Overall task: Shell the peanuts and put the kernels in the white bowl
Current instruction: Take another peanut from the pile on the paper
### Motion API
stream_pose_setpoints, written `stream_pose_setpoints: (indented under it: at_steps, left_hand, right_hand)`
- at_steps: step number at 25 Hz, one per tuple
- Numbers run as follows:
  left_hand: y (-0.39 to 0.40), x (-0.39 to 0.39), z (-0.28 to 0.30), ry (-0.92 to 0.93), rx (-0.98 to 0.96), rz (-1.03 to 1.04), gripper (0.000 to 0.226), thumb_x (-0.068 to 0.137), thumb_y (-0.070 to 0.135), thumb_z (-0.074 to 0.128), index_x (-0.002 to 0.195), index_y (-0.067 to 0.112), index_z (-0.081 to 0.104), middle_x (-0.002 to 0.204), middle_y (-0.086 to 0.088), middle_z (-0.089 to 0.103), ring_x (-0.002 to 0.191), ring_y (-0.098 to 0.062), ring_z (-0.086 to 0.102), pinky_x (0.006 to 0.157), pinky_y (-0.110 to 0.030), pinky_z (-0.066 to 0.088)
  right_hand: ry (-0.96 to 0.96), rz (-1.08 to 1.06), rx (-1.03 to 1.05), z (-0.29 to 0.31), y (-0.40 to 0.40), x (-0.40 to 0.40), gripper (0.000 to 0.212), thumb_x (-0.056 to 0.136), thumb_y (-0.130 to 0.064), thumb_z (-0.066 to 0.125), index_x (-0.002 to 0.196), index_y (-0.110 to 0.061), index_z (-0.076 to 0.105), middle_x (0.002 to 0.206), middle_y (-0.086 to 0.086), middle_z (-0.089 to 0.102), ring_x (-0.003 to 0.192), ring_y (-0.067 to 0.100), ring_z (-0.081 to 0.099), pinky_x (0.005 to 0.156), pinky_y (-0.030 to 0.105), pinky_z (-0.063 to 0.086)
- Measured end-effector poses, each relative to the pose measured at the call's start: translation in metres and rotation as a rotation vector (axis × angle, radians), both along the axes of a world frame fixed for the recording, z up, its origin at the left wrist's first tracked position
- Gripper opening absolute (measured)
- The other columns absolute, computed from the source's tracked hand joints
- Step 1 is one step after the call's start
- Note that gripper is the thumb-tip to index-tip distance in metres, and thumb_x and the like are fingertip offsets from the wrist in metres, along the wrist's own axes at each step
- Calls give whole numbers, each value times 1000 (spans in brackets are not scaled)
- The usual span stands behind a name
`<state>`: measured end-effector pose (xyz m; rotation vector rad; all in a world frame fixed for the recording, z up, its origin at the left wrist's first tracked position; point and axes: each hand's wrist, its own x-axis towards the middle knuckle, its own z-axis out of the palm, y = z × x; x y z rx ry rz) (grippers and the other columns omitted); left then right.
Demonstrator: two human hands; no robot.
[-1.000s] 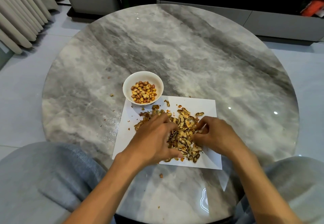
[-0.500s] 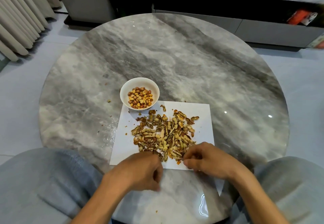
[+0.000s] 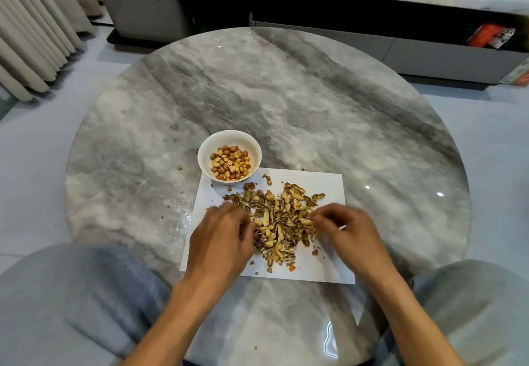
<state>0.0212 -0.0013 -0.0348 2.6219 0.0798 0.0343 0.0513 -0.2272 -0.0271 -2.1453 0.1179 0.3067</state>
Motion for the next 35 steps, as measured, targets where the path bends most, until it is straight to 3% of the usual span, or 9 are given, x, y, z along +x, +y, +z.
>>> stream_pose_setpoints:
  at_steps: [4,7,10,14,20,23,27,31,35]
  left_hand:
    - [11,13,-11,140,-24,101,41,100,17,47,140,9,51,149,-8,45,139,-26,36,111,-37,33]
    - [8,17,-15,162,-161,66,43,101,10,40,143,11,48,153,-4,41,142,-18,34,113,-27,28]
    - [11,13,-18,182,-146,11,54,97,4,40,150,15,42,160,1,33,147,-15,28,117,-24,20]
    - [17,6,-6,172,-206,63,53,97,1,41,148,16,46,158,1,37,145,-17,34,116,-23,21]
    - [36,1,3,285,-39,192,44,95,7,46,135,22,59,138,-7,60,123,-33,55,98,-39,45]
    - [37,0,2,219,-54,223,36,94,13,55,128,21,65,131,-4,64,118,-29,58,93,-39,47]
    - [31,2,4,127,-54,140,26,88,32,72,112,23,73,106,4,69,91,-15,59,74,-30,45]
    - [10,0,-2,175,-105,-148,35,80,39,80,112,26,71,106,8,61,97,-12,54,73,-28,42]
    - [6,4,-14,125,-114,-129,21,83,18,78,104,18,75,99,2,65,93,-20,59,70,-28,39]
  right_hand:
    - [-128,116,-306,-14,4,10,39,97,-6,48,130,-23,57,133,-2,60,118,19,55,90,32,45]
    - [-175,141,-263,-18,8,12,41,98,-1,43,133,-18,57,134,2,61,118,20,56,86,27,41]
    - [-110,219,-359,-20,7,23,46,102,-7,42,147,-17,44,153,2,45,139,22,41,108,31,34]
    - [-167,261,-254,-17,13,31,41,102,-3,43,137,-18,58,140,1,59,122,15,54,95,23,39]
    - [-101,496,-246,-25,40,73,45,109,-27,36,153,-21,37,161,-2,31,151,15,20,117,22,10]
    - [-65,557,-169,-20,47,77,37,107,-23,43,143,-21,54,151,-2,49,142,15,39,116,28,26]
    - [-180,290,-223,-4,21,59,26,98,-16,59,123,-16,68,120,-4,67,105,18,63,91,30,46]
    - [-134,346,-403,5,-4,30,31,88,-23,73,119,-24,69,106,-5,68,88,15,63,79,36,51]
    - [-92,422,-441,-7,4,16,33,86,-22,74,119,-27,69,107,-3,64,94,21,58,79,42,51]
